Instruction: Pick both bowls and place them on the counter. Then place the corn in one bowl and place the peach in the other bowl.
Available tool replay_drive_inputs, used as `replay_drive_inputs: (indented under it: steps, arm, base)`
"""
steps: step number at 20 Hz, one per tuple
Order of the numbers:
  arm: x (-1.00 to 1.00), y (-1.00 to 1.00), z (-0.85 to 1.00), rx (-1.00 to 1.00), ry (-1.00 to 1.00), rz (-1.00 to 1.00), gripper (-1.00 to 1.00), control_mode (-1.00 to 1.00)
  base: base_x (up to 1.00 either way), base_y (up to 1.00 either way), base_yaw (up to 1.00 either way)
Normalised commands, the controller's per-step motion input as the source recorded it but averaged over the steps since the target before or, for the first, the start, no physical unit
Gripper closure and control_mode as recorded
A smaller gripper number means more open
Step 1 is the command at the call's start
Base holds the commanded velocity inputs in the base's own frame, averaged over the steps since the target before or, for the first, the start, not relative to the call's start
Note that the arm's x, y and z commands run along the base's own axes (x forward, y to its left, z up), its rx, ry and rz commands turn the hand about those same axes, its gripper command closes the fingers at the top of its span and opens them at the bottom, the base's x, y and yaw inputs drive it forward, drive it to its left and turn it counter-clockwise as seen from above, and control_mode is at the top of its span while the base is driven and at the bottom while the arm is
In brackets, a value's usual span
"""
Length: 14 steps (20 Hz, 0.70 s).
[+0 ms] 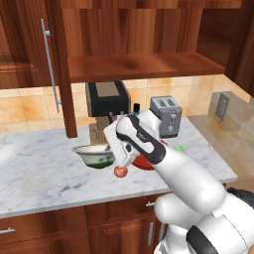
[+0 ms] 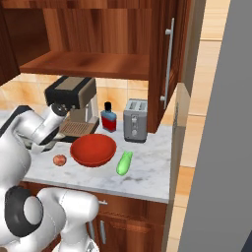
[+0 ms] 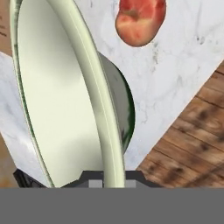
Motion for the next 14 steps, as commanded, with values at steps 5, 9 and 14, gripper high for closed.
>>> replay_drive_inputs:
  steps: [5,9,14]
  arm:
    - [0.24,0.48,-0.58,0.0,-0.09,0.1,1.0,-1.0]
    - [0.16,0.43,-0.47,-0.03,-0.05,0.06,1.0,-1.0]
    - [0.16,0.28,-0.4,-0.03,0.0,0.01,1.0,-1.0]
  base:
    - [0.0,0.0,0.0]
    - [0.0,0.0,0.0]
    - [0.0,0.0,0.0]
